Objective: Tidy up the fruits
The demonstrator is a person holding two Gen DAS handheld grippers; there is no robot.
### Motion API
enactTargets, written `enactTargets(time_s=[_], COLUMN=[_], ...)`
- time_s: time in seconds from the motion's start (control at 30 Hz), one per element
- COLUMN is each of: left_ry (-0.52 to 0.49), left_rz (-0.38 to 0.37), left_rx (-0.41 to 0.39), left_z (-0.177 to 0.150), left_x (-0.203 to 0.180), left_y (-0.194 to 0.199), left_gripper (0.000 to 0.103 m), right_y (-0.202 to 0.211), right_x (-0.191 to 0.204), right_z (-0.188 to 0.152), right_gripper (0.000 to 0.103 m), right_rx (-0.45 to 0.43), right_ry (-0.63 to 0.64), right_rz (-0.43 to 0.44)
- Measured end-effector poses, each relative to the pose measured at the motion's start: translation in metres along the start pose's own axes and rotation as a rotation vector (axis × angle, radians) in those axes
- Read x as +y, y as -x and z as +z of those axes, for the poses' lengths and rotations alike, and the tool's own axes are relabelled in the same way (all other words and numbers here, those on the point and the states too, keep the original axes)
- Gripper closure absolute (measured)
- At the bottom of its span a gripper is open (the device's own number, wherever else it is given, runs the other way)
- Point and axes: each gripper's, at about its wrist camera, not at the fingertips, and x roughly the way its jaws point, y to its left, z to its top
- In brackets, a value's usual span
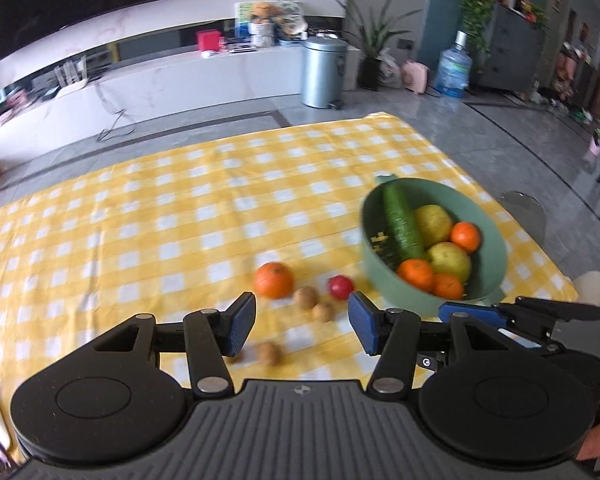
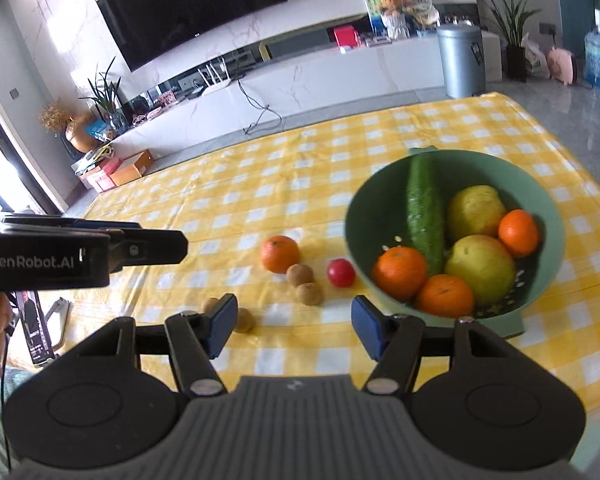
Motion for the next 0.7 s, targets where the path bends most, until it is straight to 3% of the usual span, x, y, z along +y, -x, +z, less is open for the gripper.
enactTargets(time_s=[0.17, 0.37, 0.53, 0.7], left_ry=[0.067, 0.059, 0.063, 0.104], left_rz=[-0.003, 0.024, -0.007, -0.047], left_rx=[-0.02, -0.038, -0.046, -0.048], left_z=[-0.021, -0.04, -0.049, -0.057], left_x=[0.026, 0.041, 0.048, 0.062], left_y=[0.001, -0.005, -0.017, -0.035], left_gripper=[0.04, 0.04, 0.04, 0.04], right_y=[-0.009, -0.027, -0.042, -0.062], right_x=[0.017, 0.03, 0.044, 0.046], right_z=[-0.018, -0.033, -0.037, -0.038], right_gripper=[0.042, 0.042, 0.043, 0.055], right_rx=[-0.049, -0.079, -0.099, -0.058], right_ry=[0.05, 0.144, 0.255, 0.296], right_rz=[-0.03, -0.083, -0.109, -0.101])
